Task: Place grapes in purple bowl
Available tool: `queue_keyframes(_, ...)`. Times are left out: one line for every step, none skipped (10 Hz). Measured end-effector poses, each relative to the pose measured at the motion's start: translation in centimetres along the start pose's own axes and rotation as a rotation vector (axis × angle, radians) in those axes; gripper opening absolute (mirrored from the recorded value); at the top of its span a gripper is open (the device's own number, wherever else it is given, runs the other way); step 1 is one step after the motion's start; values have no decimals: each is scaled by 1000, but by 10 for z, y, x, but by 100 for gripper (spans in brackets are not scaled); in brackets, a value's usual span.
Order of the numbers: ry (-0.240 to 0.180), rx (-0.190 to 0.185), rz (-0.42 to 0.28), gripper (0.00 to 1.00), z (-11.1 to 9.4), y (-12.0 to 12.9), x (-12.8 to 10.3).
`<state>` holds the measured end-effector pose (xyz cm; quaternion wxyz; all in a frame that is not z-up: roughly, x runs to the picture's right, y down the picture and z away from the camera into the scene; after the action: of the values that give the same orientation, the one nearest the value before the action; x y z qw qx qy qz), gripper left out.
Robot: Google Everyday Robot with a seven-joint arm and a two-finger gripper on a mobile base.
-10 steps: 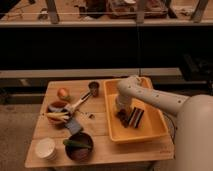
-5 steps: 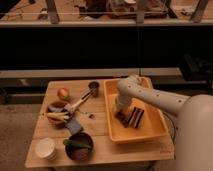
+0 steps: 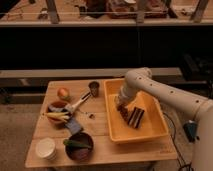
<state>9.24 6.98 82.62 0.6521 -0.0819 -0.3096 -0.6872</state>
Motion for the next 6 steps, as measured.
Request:
queue_keyframes(14, 14, -3, 14, -18, -5, 3)
queue_keyframes(43, 62, -38, 14, -57, -22, 7)
queue_keyframes(48, 94, -73, 14, -69, -37, 5)
queue_keyframes(47, 121, -107, 14, -75, -53, 1)
queue_keyframes(38, 158, -161, 14, -75, -80, -8)
queue_keyframes(30, 176, -193, 14, -73, -96, -14)
